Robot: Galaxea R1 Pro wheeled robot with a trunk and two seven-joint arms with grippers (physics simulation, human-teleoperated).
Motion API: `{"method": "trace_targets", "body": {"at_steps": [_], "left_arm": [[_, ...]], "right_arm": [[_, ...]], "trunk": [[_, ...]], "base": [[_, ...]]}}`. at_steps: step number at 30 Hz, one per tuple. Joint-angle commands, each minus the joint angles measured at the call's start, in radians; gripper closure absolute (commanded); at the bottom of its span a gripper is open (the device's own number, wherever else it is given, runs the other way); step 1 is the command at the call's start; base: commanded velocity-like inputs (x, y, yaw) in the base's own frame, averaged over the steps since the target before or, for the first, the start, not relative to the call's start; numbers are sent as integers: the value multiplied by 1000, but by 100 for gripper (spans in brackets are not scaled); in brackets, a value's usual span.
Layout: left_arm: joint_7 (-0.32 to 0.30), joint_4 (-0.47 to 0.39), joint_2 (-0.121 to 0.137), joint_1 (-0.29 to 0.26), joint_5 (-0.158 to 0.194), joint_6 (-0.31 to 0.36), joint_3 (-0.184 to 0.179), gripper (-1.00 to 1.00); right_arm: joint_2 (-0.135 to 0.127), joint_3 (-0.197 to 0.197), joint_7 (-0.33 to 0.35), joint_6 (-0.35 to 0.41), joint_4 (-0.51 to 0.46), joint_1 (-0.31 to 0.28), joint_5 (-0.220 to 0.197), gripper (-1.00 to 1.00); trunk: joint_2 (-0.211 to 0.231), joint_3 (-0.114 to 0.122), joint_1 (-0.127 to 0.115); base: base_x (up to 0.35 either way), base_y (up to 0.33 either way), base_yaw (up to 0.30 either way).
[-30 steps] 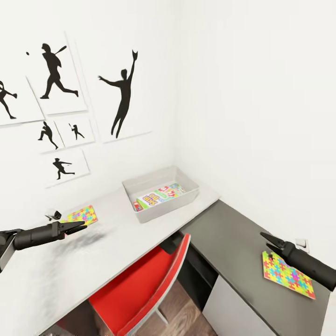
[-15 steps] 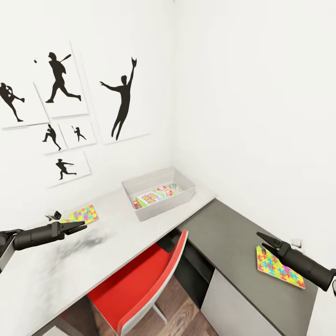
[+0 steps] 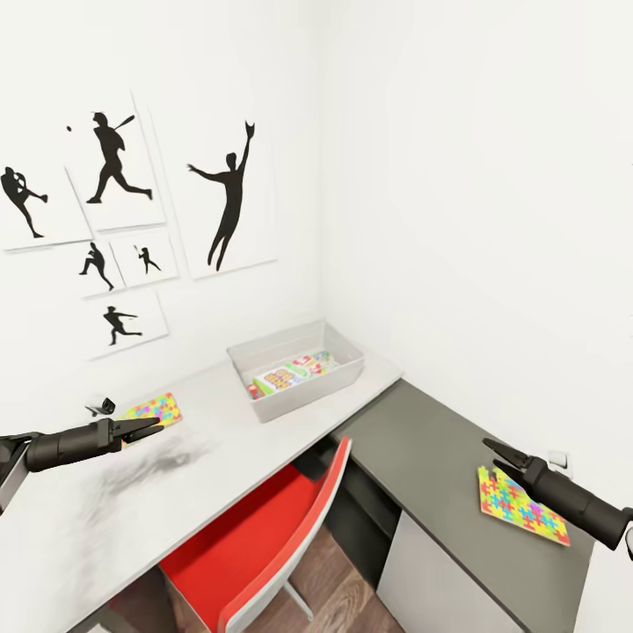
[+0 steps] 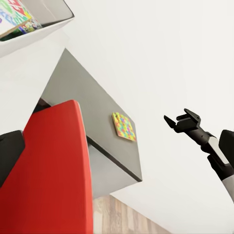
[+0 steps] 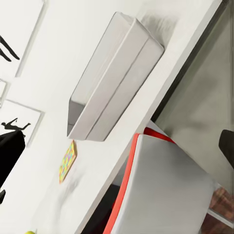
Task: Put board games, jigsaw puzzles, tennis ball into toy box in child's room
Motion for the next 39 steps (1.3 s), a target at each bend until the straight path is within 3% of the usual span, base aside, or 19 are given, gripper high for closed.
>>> {"method": "trace_targets", "body": {"at_steps": [1,15,39], "left_arm": [[-4,0,0,-1,0,11,0,-100],[-4,0,0,0,0,9,0,-100],[-4,0,0,1,0,0,0,-100]], "right_arm": [[0,-1,2,6,1,-1,-1,-100],[2,-1,-2,6,-1,-1,-2,-100],[2,-1,-3,6,4,-1,-1,-100]], "trunk": [[-2,-1,1],[-2,7,1],[-2,4,1]], "base": [[0,5,-169],[0,12,-141],[0,0,-268]]}}
